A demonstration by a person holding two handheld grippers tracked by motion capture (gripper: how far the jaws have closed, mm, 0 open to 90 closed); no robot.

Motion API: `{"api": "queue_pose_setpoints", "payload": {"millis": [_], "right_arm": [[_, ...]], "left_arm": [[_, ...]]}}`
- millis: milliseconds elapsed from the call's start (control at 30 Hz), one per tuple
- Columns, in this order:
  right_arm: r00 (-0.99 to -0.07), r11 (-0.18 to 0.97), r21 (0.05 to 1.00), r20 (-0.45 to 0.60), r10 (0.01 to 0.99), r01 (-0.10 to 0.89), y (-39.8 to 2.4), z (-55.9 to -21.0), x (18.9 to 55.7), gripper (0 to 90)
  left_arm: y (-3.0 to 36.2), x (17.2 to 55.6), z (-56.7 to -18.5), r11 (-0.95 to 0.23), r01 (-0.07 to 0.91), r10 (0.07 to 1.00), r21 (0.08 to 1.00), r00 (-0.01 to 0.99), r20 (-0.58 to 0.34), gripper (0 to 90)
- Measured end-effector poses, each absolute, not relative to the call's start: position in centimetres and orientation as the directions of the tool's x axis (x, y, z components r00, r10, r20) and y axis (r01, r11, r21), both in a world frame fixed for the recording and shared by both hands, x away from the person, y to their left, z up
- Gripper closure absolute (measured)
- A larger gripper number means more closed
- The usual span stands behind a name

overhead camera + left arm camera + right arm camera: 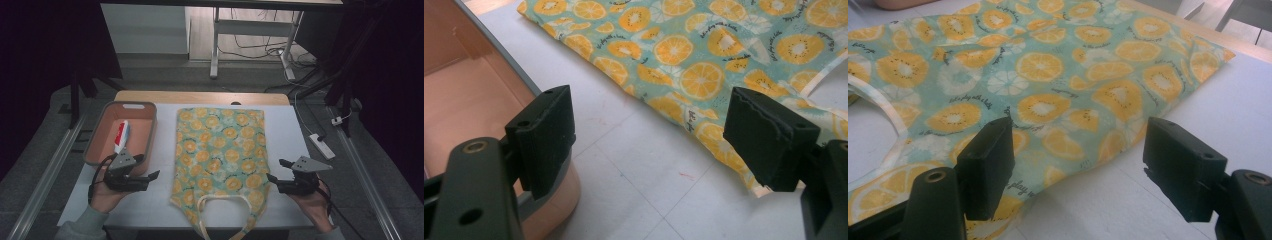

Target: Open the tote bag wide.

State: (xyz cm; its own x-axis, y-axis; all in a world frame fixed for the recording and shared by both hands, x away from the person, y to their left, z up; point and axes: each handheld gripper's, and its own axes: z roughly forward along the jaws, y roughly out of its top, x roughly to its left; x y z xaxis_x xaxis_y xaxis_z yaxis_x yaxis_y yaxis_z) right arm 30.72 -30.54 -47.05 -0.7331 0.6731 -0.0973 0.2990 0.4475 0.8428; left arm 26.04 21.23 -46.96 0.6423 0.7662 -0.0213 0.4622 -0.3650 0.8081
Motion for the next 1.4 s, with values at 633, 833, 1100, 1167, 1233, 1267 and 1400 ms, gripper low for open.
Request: {"api": "queue_pose_setpoints", "payload": {"millis": [633, 833, 1100, 1167, 1233, 1267, 1400], "right_arm": [[-0.730, 0.452, 0.840, -0.102, 0.675, 0.301, -30.6, -47.3, 30.7, 28.8], [-0.733, 0.456, 0.839, -0.107, 0.672, 0.296, -30.5, -47.2, 30.7, 29.0], [-0.738, 0.455, 0.841, -0.105, 0.666, 0.292, -30.2, -47.1, 30.6, 29.4], [-0.741, 0.456, 0.842, -0.105, 0.663, 0.288, -30.1, -47.1, 30.5, 29.5], [-0.745, 0.459, 0.841, -0.105, 0.659, 0.288, -30.0, -47.1, 30.5, 29.5], [-0.747, 0.461, 0.839, -0.103, 0.657, 0.290, -29.8, -47.2, 30.5, 29.5], [-0.751, 0.467, 0.836, -0.105, 0.652, 0.289, -29.7, -47.3, 30.5, 29.6]], "left_arm": [[21.1, 26.0, -47.1, -0.373, 0.461, 0.764, 0.805, 0.646, -0.016, 20.5], [19.7, 25.1, -46.4, -0.400, 0.426, 0.728, 0.811, 0.686, -0.001, 20.7], [16.0, 24.2, -45.9, -0.492, 0.364, 0.615, 0.791, 0.788, 0.020, 20.7], [14.9, 24.2, -46.1, -0.518, 0.351, 0.582, 0.780, 0.813, 0.021, 21.1], [13.9, 24.3, -46.4, -0.549, 0.335, 0.547, 0.766, 0.837, 0.026, 21.5], [13.4, 24.3, -46.5, -0.563, 0.329, 0.531, 0.758, 0.847, 0.027, 21.7], [11.5, 24.3, -47.1, -0.615, 0.304, 0.472, 0.727, 0.881, 0.031, 21.8]]}}
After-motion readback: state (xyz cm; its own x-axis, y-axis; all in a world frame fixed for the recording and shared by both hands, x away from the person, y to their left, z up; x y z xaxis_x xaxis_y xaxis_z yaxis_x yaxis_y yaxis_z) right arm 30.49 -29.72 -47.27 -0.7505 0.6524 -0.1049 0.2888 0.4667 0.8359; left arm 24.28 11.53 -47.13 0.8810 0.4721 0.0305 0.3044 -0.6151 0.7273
